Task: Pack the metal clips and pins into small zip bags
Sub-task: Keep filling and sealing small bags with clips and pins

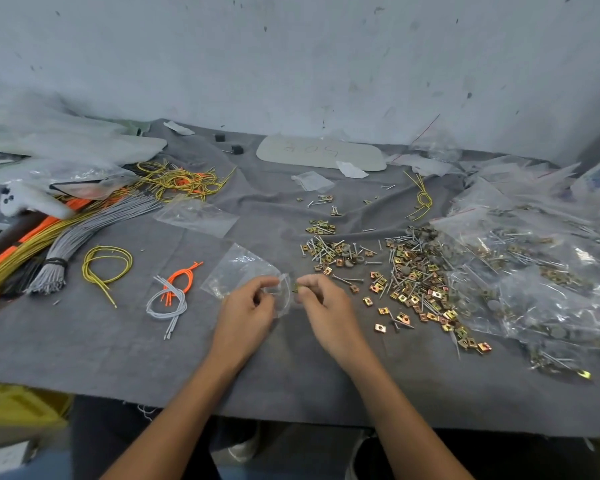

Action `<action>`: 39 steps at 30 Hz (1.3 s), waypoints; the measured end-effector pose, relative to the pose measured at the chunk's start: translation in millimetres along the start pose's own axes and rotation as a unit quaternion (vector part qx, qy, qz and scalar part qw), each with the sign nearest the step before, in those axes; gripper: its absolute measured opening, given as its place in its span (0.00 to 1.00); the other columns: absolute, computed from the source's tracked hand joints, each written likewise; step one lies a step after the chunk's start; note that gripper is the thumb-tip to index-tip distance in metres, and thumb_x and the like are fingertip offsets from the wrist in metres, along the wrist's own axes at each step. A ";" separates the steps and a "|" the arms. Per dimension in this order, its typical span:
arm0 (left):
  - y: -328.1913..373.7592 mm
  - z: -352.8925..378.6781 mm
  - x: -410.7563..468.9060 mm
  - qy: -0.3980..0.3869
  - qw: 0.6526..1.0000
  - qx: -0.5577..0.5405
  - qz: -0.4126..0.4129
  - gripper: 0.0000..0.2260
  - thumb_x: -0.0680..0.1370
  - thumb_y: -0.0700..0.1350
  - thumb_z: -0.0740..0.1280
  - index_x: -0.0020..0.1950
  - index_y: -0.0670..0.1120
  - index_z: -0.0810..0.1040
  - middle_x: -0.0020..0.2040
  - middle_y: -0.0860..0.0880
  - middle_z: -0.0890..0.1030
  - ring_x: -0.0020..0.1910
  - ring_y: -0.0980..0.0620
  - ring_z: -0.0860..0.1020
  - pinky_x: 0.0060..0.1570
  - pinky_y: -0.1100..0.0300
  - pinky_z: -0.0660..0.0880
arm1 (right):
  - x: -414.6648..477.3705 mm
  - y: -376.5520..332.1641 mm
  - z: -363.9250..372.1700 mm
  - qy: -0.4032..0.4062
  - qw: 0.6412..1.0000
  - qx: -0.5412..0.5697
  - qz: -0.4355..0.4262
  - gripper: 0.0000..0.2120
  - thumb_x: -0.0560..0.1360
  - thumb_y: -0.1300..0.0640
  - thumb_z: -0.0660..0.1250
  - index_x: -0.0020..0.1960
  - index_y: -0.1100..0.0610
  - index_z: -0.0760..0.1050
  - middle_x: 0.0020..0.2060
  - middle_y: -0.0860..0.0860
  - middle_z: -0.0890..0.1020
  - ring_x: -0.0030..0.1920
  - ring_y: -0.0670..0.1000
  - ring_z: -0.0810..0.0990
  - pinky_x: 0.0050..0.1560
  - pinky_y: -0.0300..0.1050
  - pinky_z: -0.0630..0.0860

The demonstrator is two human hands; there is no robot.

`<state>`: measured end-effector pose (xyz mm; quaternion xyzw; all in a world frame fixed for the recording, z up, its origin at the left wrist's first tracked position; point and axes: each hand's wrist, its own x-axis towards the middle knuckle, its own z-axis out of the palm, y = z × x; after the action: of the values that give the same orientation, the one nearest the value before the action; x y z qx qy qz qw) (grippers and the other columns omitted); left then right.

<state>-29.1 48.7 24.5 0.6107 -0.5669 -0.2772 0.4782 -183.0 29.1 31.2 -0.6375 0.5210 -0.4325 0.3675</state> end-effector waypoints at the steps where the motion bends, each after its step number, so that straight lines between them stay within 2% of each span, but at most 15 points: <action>1: 0.1 -0.2 0.1 -0.001 1.000 0.002 0.001 0.19 0.72 0.47 0.59 0.59 0.50 0.83 0.38 0.44 0.82 0.37 0.48 0.79 0.41 0.55 0.75 | -0.4 -0.9 7.1 -0.006 1.000 0.008 0.000 0.09 0.79 0.61 0.65 0.49 0.47 0.78 0.43 0.44 0.85 0.47 0.42 0.82 0.53 0.44 0.78; 5: -2.8 1.7 1.6 -0.001 1.000 -0.018 0.003 0.13 0.77 0.41 0.62 0.56 0.53 0.82 0.40 0.42 0.83 0.38 0.49 0.81 0.36 0.69 0.74 | -5.0 4.9 24.8 -0.013 0.996 -0.057 -0.061 0.07 0.78 0.61 0.66 0.52 0.51 0.80 0.46 0.46 0.84 0.49 0.46 0.82 0.53 0.48 0.78; 6: -3.7 1.8 2.0 -0.001 1.000 -0.020 0.004 0.13 0.77 0.41 0.62 0.55 0.54 0.81 0.40 0.42 0.83 0.39 0.48 0.81 0.38 0.67 0.75 | -6.3 6.2 26.1 -0.009 0.994 -0.073 -0.078 0.08 0.77 0.62 0.67 0.52 0.51 0.80 0.48 0.47 0.82 0.49 0.48 0.81 0.53 0.47 0.77; 9: -3.9 0.7 2.2 -0.007 1.000 -0.010 0.002 0.15 0.74 0.46 0.61 0.57 0.54 0.82 0.40 0.43 0.84 0.42 0.45 0.82 0.46 0.53 0.80 | -7.2 6.5 25.7 0.005 0.991 -0.084 -0.102 0.08 0.77 0.63 0.67 0.52 0.52 0.81 0.47 0.49 0.81 0.48 0.48 0.80 0.52 0.45 0.76; 10: -3.3 0.7 1.4 -0.008 1.000 -0.016 -0.001 0.16 0.73 0.46 0.60 0.56 0.54 0.82 0.41 0.43 0.84 0.42 0.45 0.83 0.46 0.53 0.80 | -7.4 6.6 25.3 0.004 0.991 -0.080 -0.103 0.08 0.77 0.63 0.66 0.52 0.53 0.81 0.46 0.48 0.82 0.48 0.48 0.80 0.51 0.46 0.76; 13: -1.8 1.5 -1.3 -0.005 0.999 -0.032 0.005 0.15 0.75 0.43 0.61 0.54 0.56 0.82 0.41 0.46 0.84 0.38 0.55 0.82 0.40 0.65 0.77 | -8.4 7.2 25.6 -0.006 0.994 -0.070 -0.085 0.07 0.79 0.61 0.64 0.54 0.52 0.78 0.46 0.47 0.84 0.49 0.47 0.81 0.51 0.47 0.77; 17: -0.5 -0.3 -1.9 -0.006 1.000 -0.010 0.006 0.18 0.73 0.46 0.60 0.58 0.51 0.83 0.40 0.51 0.84 0.37 0.55 0.78 0.42 0.56 0.76 | -8.5 7.9 25.1 0.005 0.995 -0.063 -0.077 0.08 0.81 0.60 0.63 0.56 0.52 0.78 0.47 0.46 0.84 0.48 0.46 0.81 0.49 0.44 0.76; 21: -0.3 -0.1 -3.1 -0.006 1.000 -0.011 0.008 0.17 0.73 0.46 0.60 0.57 0.53 0.83 0.39 0.50 0.84 0.38 0.52 0.80 0.42 0.56 0.77 | -8.9 7.8 24.0 0.002 0.996 -0.053 -0.078 0.11 0.78 0.63 0.65 0.54 0.49 0.78 0.47 0.44 0.84 0.49 0.42 0.81 0.50 0.39 0.76; 25: -3.9 1.1 -1.4 0.003 1.000 -0.015 0.006 0.14 0.77 0.41 0.63 0.56 0.54 0.83 0.40 0.51 0.85 0.39 0.54 0.82 0.44 0.55 0.79 | -7.9 9.2 24.3 0.010 0.998 -0.048 -0.040 0.08 0.77 0.57 0.70 0.49 0.46 0.73 0.45 0.43 0.84 0.48 0.41 0.81 0.51 0.43 0.78; 28: -4.8 2.0 -0.9 0.004 1.000 -0.010 0.007 0.15 0.79 0.35 0.63 0.57 0.52 0.83 0.41 0.50 0.85 0.40 0.52 0.83 0.47 0.53 0.80 | -7.8 8.5 23.8 -0.021 0.994 -0.084 -0.068 0.05 0.77 0.57 0.69 0.50 0.48 0.79 0.44 0.45 0.85 0.47 0.45 0.82 0.51 0.47 0.78; 29: -4.9 2.1 -0.7 0.004 1.000 -0.013 0.006 0.15 0.80 0.34 0.63 0.58 0.51 0.83 0.41 0.50 0.85 0.41 0.52 0.83 0.47 0.53 0.80 | -8.4 7.1 24.3 -0.032 0.990 -0.106 -0.085 0.07 0.78 0.58 0.68 0.52 0.49 0.81 0.45 0.45 0.86 0.48 0.47 0.82 0.52 0.48 0.77; 31: -4.8 2.2 -0.3 0.004 1.000 -0.019 0.006 0.14 0.80 0.34 0.63 0.59 0.48 0.83 0.42 0.52 0.85 0.40 0.57 0.83 0.44 0.58 0.80 | -6.9 4.8 23.7 -0.019 0.991 -0.095 -0.096 0.09 0.78 0.59 0.67 0.55 0.50 0.83 0.48 0.46 0.85 0.50 0.48 0.82 0.54 0.47 0.77; 33: -5.4 2.8 0.4 0.010 1.000 -0.006 0.013 0.14 0.80 0.35 0.64 0.58 0.48 0.84 0.41 0.55 0.84 0.37 0.63 0.79 0.41 0.61 0.75 | -0.2 5.2 16.2 0.028 0.991 -0.088 -0.097 0.08 0.78 0.60 0.67 0.53 0.51 0.82 0.47 0.46 0.85 0.49 0.48 0.82 0.53 0.48 0.77; 36: -5.8 4.1 1.0 0.016 1.000 -0.002 0.008 0.13 0.79 0.37 0.65 0.57 0.49 0.84 0.36 0.56 0.82 0.32 0.59 0.75 0.38 0.59 0.71 | 23.5 13.8 -6.5 0.066 0.974 -0.198 -0.088 0.10 0.78 0.62 0.65 0.55 0.53 0.81 0.50 0.50 0.82 0.53 0.53 0.78 0.56 0.50 0.75; 39: -6.7 4.7 1.2 0.017 1.000 -0.005 0.003 0.13 0.79 0.37 0.65 0.57 0.50 0.84 0.31 0.57 0.80 0.30 0.57 0.73 0.35 0.61 0.70 | 49.5 20.2 -26.0 0.011 0.939 -0.340 -0.056 0.15 0.81 0.59 0.61 0.65 0.48 0.77 0.59 0.54 0.76 0.59 0.57 0.71 0.61 0.52 0.71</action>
<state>-30.1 45.7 16.9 0.6112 -0.5591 -0.2683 0.4919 -210.2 -23.8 30.2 -0.7479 0.6044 -0.2563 0.0979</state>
